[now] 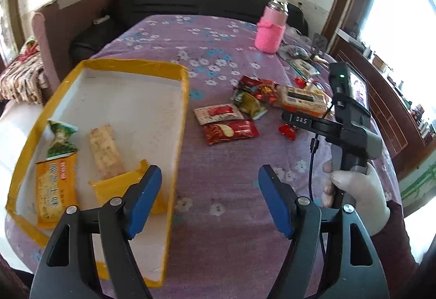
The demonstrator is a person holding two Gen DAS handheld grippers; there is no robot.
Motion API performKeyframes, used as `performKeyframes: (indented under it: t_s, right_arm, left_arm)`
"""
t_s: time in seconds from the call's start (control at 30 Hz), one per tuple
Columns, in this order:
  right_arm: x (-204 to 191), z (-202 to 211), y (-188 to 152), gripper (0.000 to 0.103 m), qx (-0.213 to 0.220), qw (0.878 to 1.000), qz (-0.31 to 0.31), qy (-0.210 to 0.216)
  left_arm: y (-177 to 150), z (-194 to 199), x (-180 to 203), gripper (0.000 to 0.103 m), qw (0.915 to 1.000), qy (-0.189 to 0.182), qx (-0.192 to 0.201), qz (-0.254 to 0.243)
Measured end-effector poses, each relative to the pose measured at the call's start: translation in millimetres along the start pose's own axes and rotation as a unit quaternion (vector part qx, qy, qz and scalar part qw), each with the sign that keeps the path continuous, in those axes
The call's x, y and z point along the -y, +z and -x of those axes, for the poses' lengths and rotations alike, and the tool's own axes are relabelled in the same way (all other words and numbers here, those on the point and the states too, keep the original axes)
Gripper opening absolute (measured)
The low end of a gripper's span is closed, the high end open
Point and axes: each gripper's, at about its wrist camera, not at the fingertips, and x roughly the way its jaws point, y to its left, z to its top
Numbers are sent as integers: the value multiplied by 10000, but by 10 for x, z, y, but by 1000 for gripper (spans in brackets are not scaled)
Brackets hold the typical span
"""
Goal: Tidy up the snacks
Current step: 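Grasp a small red candy with right tool while left grasps red packet, then carry both red snacks over the white tray and lower them in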
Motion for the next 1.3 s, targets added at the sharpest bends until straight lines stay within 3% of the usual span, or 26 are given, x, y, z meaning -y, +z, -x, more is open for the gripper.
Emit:
performKeyframes:
  t_s: [0.2, 0.3, 0.47, 0.7, 0.77, 0.87, 0.9, 0.93, 1.13, 1.3]
  right_arm:
    - [397, 266, -109, 37, -55, 9995, -128, 301]
    - [673, 401, -137, 38, 179, 9980, -282, 542]
    - [1052, 476, -131, 38, 423, 9914, -833, 918]
    - [1235, 404, -75, 38, 310, 9847, -1219, 1208]
    - [1247, 408, -79, 38, 307, 9842, -1235, 1232]
    - [1255, 389, -73, 38, 241, 9833, -1271, 1277]
    - [1261, 393, -75, 38, 251, 9833, -1277, 1274]
    - [1259, 399, -74, 38, 272, 9838, -1266, 1240]
    - [1209, 373, -86, 38, 227, 9861, -1168, 1156]
    - [1162, 416, -97, 38, 323, 9867, -1073, 1177]
  left_arm:
    - [213, -154, 256, 73, 9994, -264, -119, -211]
    - [409, -321, 484, 73, 9981, -341, -117, -498]
    - [869, -999, 982, 73, 9908, -232, -627, -1174]
    - [1399, -1838, 1144, 72, 9852, -216, -1040, -1343]
    - [1405, -2006, 1148, 67, 9823, -199, -1218, -1409]
    - [1292, -2218, 1178, 47, 9744, -3, -1565, -1616]
    - [1286, -2165, 1200, 32, 9756, -26, -1381, -1706]
    - [1278, -2141, 1218, 28, 9743, -64, -1416, -1752]
    - [1099, -1814, 1177, 26, 9830, -93, -1114, -1453]
    - [834, -1233, 1046, 26, 9899, -501, -804, -1054]
